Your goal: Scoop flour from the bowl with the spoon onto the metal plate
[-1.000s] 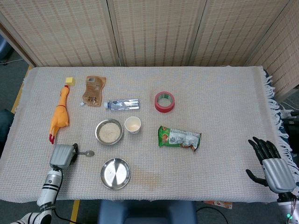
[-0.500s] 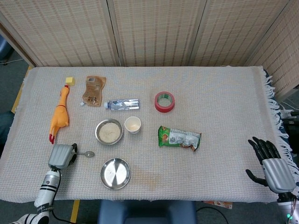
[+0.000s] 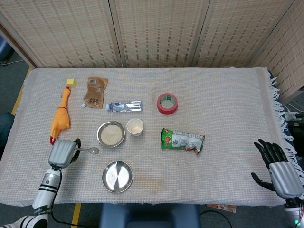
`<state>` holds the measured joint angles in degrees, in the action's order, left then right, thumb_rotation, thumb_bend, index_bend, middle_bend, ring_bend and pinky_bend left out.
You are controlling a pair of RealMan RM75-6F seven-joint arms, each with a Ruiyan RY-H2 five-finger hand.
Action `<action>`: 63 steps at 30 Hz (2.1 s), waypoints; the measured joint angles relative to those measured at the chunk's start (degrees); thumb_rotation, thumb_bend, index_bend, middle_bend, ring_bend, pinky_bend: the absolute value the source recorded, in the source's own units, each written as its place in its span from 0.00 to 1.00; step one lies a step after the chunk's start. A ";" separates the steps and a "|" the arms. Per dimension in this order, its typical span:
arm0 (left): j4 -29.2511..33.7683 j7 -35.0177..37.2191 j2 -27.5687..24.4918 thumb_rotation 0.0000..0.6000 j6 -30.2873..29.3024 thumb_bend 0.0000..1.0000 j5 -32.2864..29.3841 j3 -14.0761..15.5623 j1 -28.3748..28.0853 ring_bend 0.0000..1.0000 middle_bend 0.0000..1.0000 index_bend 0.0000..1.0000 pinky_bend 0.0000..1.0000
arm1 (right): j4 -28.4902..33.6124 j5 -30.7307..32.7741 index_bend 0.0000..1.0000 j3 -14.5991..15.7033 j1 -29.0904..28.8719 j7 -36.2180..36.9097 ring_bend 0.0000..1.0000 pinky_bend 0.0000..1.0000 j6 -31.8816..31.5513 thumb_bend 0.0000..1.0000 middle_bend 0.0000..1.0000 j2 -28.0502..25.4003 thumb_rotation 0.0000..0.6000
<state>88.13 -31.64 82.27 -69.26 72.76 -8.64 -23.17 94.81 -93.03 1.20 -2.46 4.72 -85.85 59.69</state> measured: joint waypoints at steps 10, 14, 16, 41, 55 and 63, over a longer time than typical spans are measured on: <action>0.75 -14.85 3.81 1.00 -0.04 0.39 -4.34 -3.66 -6.47 1.00 1.00 0.62 1.00 | -1.39 -2.37 0.00 -0.76 1.66 1.10 0.00 0.00 -6.02 0.17 0.00 1.41 1.00; -1.25 -21.32 7.54 1.00 -0.27 0.39 -7.09 -5.04 -9.72 1.00 1.00 0.62 1.00 | -1.41 -2.23 0.00 -0.72 1.67 1.75 0.00 0.00 -5.51 0.17 0.00 1.15 1.00; -2.31 -23.76 9.03 1.00 -0.62 0.39 -8.15 -5.48 -10.87 1.00 1.00 0.62 1.00 | -1.37 -2.03 0.00 -0.71 1.60 2.00 0.00 0.00 -5.19 0.18 0.00 0.93 1.00; -31.43 -38.57 25.41 1.00 -9.98 0.40 0.04 1.01 -14.37 1.00 1.00 0.60 1.00 | -0.42 -3.95 0.00 0.80 1.38 5.17 0.00 0.00 -4.18 0.18 0.00 -1.27 1.00; -37.64 -39.56 28.54 1.00 -11.09 0.40 2.76 2.15 -13.67 1.00 1.00 0.59 1.00 | -0.10 -5.02 0.00 1.61 1.21 6.35 0.00 0.00 -3.81 0.17 0.00 -1.98 1.00; -42.28 -38.95 30.97 1.00 -10.86 0.40 3.97 2.67 -13.01 1.00 1.00 0.59 1.00 | 0.09 -5.51 0.00 2.16 0.93 7.62 0.00 0.00 -3.23 0.17 0.00 -2.57 1.00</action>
<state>45.85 -70.59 113.24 -80.13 76.73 -5.97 -36.17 94.90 -98.54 3.37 -1.53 12.34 -89.08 57.12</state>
